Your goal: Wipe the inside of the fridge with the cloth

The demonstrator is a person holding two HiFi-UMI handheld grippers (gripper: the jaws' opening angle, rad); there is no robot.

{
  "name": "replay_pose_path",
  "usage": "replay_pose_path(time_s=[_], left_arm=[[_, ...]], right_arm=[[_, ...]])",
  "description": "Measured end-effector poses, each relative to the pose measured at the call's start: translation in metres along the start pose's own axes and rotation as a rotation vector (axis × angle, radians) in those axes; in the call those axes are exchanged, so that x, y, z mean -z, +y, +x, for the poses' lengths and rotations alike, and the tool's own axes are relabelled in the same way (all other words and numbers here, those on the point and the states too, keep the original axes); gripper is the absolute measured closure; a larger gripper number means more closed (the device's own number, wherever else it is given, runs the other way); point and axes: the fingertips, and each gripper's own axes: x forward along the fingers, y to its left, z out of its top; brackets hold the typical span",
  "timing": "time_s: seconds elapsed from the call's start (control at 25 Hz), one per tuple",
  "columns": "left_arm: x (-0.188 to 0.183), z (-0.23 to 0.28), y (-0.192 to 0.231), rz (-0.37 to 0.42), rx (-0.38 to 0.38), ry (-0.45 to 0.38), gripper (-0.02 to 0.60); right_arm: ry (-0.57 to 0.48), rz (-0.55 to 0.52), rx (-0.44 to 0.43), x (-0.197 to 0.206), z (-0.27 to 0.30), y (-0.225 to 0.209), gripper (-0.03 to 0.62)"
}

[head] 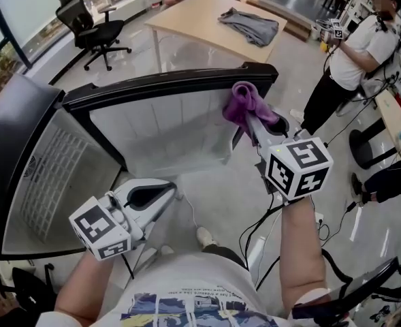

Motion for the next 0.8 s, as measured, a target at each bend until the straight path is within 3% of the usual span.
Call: replay_pose_path(time_s=[0.36, 0.8], left_arm=[[0.0, -0.002, -0.007, -0.008, -0.01, -0.003, 0.577], [0.009, -0.036, -0.012, -0.018, -0.104, -0.03, 0.577]], right_arm=[[0.003, -0.031, -0.038, -0.004, -0.013, 0.012, 0.539], [0.011, -0.085, -0.425, 0.004, 0.03, 0.171, 0.539]])
